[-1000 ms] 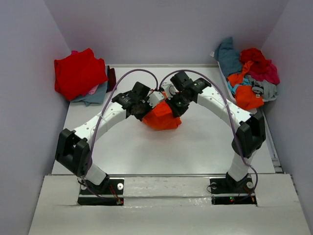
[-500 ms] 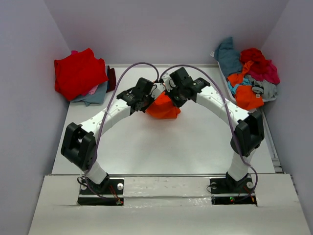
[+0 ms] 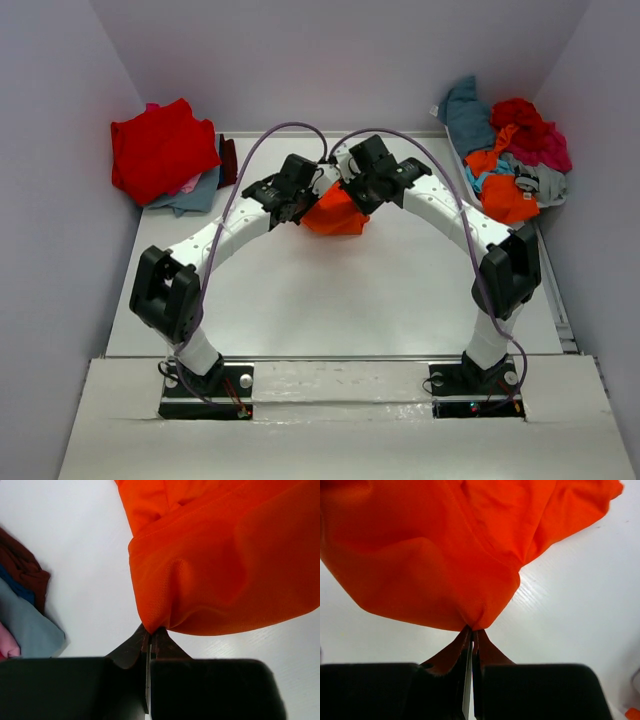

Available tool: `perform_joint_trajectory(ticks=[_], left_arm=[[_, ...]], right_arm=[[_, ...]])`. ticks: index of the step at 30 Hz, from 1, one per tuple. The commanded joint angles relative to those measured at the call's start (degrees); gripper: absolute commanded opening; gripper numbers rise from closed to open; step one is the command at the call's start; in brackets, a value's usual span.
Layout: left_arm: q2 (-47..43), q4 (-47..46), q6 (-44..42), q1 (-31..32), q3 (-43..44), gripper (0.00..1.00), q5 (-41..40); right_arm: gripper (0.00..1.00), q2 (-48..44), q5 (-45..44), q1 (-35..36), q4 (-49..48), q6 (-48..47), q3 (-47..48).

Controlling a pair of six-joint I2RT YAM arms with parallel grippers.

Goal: Fold and stack the t-shirts
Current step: Fold the tshirt

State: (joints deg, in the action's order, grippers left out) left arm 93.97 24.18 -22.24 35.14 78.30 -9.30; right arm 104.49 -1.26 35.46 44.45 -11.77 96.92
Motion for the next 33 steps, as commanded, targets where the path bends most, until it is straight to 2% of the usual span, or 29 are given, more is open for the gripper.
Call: perform_joint_trajectory(ticks=[1,11,24,27,33], left_arm=[[-5.2,1.1,-1.8,0.2,-2.2,0.06,4.6],[-12.6,10.8,-7.7,0.2,-8.2,0.06,11.3],[-17.3,22.4,-10.5,5.1,-11.4,0.06,19.6],[-18.1,24.3,-10.7,5.7,-11.5,0.06,21.6],[-19.0,26.9,-11.1,6.3,-7.5,0.06,24.0]], right_arm=[[0.07,-2.3,7.1,0.2,6.4,-0.9,-0.3],[0.07,-6.5,19.3,0.2,14.1,-2.6,-4.5],[0.07,-8.1,32.9,1.8,27.4,-7.2,-5.4],[0.07,-8.0,36.1,1.8,30.2,-8.4,-5.3],[0.07,-8.5,36.7,2.3,33.4,-10.2,-3.8]])
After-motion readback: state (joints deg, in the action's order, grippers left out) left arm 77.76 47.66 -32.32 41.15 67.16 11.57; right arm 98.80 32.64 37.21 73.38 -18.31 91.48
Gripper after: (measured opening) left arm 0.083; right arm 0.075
